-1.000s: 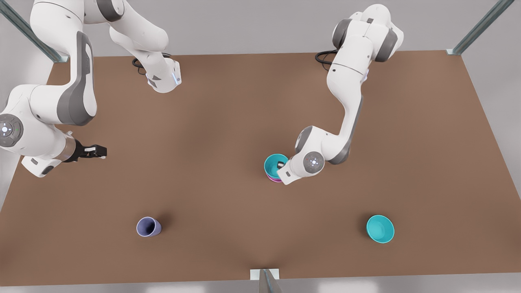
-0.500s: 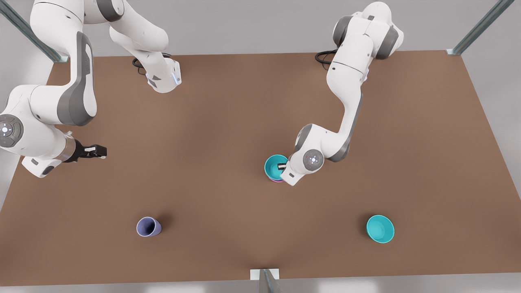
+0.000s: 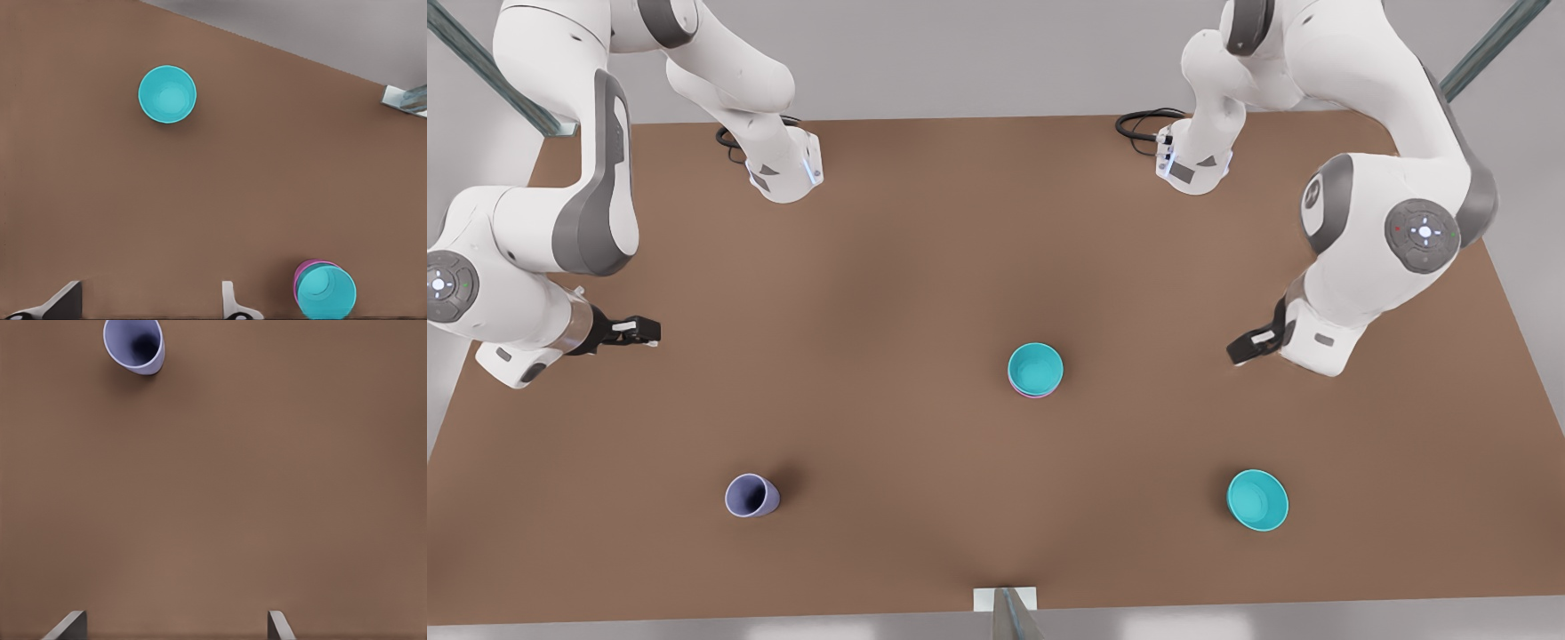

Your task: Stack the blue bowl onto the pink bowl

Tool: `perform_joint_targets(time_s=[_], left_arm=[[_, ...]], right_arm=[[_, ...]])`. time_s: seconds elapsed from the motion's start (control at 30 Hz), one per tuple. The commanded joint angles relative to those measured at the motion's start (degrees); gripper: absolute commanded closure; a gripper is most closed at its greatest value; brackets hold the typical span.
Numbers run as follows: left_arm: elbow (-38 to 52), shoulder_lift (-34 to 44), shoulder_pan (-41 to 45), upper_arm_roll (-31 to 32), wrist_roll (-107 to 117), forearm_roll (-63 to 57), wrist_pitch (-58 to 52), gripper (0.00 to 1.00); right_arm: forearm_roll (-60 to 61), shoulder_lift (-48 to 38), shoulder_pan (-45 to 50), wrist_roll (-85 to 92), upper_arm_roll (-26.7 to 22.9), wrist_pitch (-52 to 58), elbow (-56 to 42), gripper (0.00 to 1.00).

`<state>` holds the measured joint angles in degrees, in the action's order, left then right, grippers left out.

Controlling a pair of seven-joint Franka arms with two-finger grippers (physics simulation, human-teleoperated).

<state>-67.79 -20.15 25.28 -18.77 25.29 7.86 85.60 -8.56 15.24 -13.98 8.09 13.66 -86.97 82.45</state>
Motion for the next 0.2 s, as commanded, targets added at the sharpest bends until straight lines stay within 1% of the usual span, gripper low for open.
perform_joint_targets(time_s=[0.0,0.03,0.07,0.17], left_arm=[[2.05,2.04,-12.23,12.85,-18.87,-2.5,-19.42,0.0],[1.17,2.92,-14.38,17.28,-18.78,-5.31,-17.58,0.0],[-1.64,5.38,-14.12,17.19,-18.61,-5.84,-14.5,0.0],[-1.73,5.3,-13.94,17.19,-18.43,-6.01,-13.44,0.0]], right_arm=[[0.03,-0.03,0.01,0.25,0.05,0.04,-0.1,0.0],[0.03,-0.03,0.01,0.25,0.05,0.04,-0.1,0.0],[0.03,-0.03,0.01,0.25,0.05,0.04,-0.01,0.0],[0.03,-0.03,0.01,0.25,0.05,0.04,-0.01,0.0]])
